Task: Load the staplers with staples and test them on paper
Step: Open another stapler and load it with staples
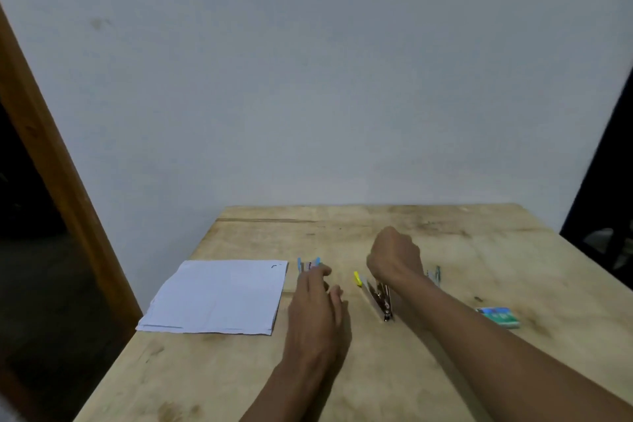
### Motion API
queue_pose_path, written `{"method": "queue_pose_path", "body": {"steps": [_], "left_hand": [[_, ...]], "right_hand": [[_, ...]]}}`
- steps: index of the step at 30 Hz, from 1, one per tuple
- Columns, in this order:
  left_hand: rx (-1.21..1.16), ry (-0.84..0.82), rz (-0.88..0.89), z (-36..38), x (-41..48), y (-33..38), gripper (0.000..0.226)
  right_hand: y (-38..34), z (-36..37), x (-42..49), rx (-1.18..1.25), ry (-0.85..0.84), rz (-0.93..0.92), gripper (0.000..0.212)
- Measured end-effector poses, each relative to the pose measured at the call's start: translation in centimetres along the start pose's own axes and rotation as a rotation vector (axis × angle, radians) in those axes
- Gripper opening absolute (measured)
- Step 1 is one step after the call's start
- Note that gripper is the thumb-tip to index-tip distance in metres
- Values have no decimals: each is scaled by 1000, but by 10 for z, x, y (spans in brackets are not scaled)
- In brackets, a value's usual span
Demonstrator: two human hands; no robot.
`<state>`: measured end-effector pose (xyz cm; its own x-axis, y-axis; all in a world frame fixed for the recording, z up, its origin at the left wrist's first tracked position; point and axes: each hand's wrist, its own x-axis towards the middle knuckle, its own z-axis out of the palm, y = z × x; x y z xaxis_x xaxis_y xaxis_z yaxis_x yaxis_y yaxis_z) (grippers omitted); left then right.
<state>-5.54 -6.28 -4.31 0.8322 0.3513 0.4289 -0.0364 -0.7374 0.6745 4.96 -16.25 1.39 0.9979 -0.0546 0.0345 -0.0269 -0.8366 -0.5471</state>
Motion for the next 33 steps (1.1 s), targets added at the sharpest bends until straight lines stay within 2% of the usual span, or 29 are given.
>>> {"method": "queue_pose_path", "body": {"steps": [3, 5, 7, 9, 11, 16, 19, 21, 24, 27, 29, 33], "left_hand": [[-62, -88, -176, 11, 13, 22, 25], [-104, -154, -302, 22, 22, 32, 28], [-157, -193, -410, 31, 28, 36, 33], [-229, -176, -493, 36, 30, 37, 39], [-295, -159, -558, 36, 30, 36, 45], [-649, -178, -643, 30, 35, 33, 67], [-668, -205, -595, 19, 40, 37, 60], [-617, -218, -542, 14, 44, 40, 38], [-659, -199, -511, 5, 46, 46, 14], [-668, -52, -526, -9, 48, 47, 13], [-773, 29, -594, -21, 47, 45, 14], [-1142, 21, -740, -43, 45, 46, 7]], "right_hand": [[24, -7, -8, -78, -40, 38, 21], [32, -3, -10, -13, -74, 56, 23], [35, 1, -10, 147, -77, 114, 19], [39, 6, -8, 451, -104, 191, 10], [43, 7, -6, 702, -178, 269, 11], [42, -10, -12, 916, -202, 228, 11], [37, -24, -17, 938, -272, 135, 7], [36, -33, -19, 926, -276, 76, 9], [35, -44, -21, 856, -208, -1, 11], [42, -52, -20, 826, -71, 9, 14], [47, -60, -23, 895, -54, 73, 12], [50, -71, -36, 1140, -223, 203, 25]]}}
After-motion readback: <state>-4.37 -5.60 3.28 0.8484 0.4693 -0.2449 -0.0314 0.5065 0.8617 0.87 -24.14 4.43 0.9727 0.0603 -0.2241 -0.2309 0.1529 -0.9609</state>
